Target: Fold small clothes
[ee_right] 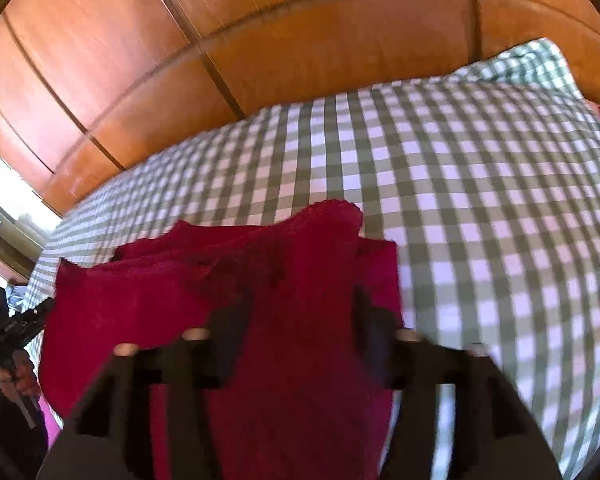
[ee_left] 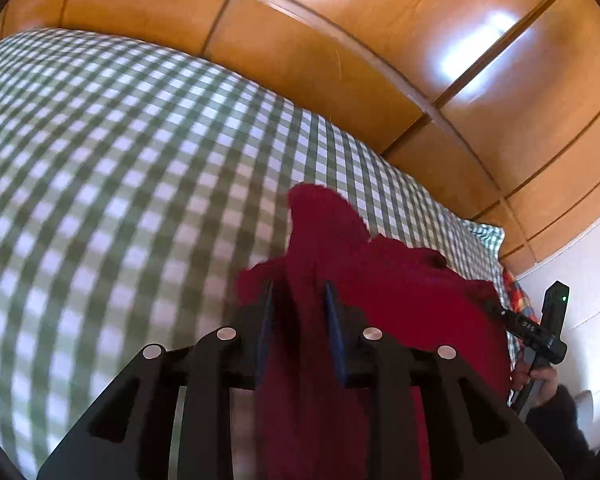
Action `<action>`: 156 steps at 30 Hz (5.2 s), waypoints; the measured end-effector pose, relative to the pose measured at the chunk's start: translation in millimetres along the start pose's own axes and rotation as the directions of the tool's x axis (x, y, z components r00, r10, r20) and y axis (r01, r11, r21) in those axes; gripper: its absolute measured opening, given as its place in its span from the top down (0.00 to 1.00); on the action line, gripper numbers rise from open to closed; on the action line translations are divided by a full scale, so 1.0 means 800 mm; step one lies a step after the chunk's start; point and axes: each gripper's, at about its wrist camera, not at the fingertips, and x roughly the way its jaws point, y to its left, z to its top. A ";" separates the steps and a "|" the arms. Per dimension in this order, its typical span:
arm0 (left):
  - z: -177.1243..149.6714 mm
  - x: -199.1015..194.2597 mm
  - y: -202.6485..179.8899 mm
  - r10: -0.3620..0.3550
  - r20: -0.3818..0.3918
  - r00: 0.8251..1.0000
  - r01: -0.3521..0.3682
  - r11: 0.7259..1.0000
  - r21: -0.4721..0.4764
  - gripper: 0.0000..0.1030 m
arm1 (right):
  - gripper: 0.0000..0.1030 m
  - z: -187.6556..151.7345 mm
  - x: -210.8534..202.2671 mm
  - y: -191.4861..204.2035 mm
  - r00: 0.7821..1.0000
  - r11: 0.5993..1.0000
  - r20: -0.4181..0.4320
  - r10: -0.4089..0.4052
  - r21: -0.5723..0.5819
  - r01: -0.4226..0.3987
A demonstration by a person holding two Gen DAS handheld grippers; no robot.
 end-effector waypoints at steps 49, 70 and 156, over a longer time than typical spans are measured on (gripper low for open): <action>-0.160 -0.168 0.013 -0.176 0.049 0.983 0.174 0.984 0.047 0.47 | 0.49 -0.149 -0.142 -0.003 1.000 0.999 0.014 0.003 -0.050 -0.002; -0.059 -0.044 -0.043 0.042 0.062 0.997 -0.047 0.994 0.095 0.94 | 0.91 -0.026 -0.040 -0.005 0.982 0.989 0.132 -0.138 0.074 0.129; -0.156 -0.083 -0.140 0.404 0.210 0.891 -0.450 0.851 0.272 0.55 | 0.51 -0.164 -0.131 0.017 0.996 0.998 0.067 -0.064 -0.022 0.065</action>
